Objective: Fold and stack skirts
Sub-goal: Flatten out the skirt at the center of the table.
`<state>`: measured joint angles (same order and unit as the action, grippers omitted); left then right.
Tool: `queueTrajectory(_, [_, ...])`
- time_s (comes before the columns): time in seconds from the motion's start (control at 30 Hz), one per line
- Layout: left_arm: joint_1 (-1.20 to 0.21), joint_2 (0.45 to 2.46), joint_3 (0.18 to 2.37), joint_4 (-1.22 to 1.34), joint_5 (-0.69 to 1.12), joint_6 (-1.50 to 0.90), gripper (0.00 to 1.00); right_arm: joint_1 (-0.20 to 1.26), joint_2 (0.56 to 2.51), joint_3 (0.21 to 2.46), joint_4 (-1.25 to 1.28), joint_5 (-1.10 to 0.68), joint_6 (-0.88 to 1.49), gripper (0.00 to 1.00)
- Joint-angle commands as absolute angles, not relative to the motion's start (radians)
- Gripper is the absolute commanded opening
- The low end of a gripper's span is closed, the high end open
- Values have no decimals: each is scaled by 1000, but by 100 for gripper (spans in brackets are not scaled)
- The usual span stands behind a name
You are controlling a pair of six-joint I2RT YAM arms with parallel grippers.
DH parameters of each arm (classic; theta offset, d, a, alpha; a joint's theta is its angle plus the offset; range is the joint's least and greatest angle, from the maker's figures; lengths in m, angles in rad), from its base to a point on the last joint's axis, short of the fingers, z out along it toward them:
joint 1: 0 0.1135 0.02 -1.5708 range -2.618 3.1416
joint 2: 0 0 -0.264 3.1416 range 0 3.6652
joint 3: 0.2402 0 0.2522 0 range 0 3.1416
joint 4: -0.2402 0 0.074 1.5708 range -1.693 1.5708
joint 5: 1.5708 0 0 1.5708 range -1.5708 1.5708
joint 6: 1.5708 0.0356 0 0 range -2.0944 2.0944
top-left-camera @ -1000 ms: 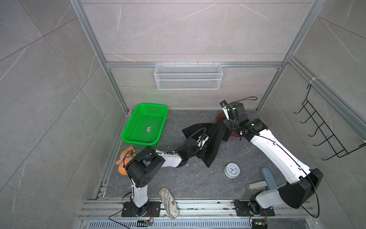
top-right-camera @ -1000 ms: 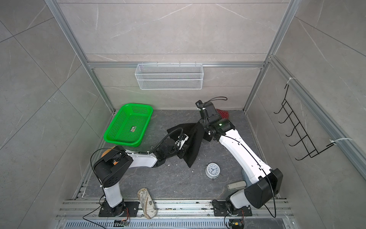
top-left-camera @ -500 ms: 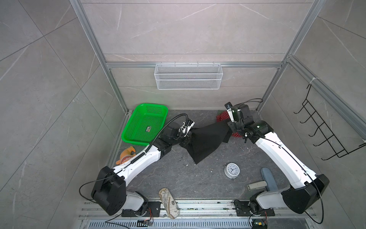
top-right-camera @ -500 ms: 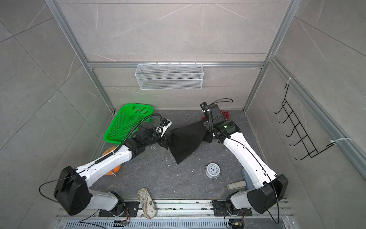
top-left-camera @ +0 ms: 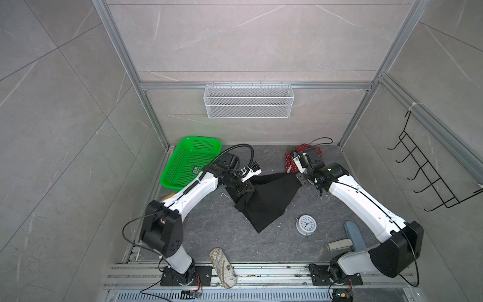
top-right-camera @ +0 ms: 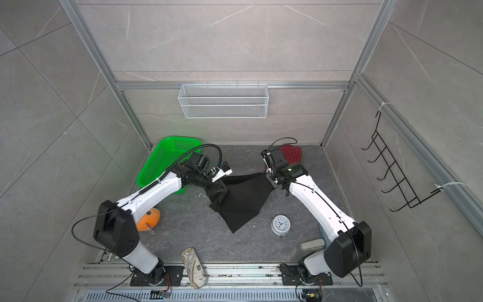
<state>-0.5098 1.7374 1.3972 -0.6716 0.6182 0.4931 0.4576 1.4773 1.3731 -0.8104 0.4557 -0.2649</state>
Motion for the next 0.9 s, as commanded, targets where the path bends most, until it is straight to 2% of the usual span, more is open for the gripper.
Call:
queueTrajectory(0.0, [-473, 1890, 1506, -846, 749, 550, 0, 450, 1530, 1363, -771, 441, -240, 0])
queueTrajectory(0.07, [-455, 1990, 1593, -928, 789, 579, 0, 444, 1566, 1376, -760, 457, -234, 0])
queueTrajectory(0.17, [-444, 2088, 1687, -992, 792, 597, 8, 435, 1617, 1397, -748, 481, -224, 0])
queueTrajectory(0.3, [-423, 2136, 1739, -938, 721, 528, 20, 424, 1665, 1412, -728, 491, -211, 0])
queueTrajectory(0.37, [-413, 2123, 1719, -856, 658, 471, 31, 417, 1679, 1414, -716, 494, -208, 0])
queueTrajectory(0.43, [-410, 2094, 1684, -773, 612, 433, 47, 412, 1691, 1414, -709, 491, -204, 0])
queueTrajectory(0.53, [-408, 2031, 1617, -662, 540, 392, 57, 402, 1700, 1411, -701, 490, -204, 0])
queueTrajectory(0.87, [-416, 1624, 1282, -299, 376, 344, 71, 376, 1711, 1400, -683, 460, -202, 0])
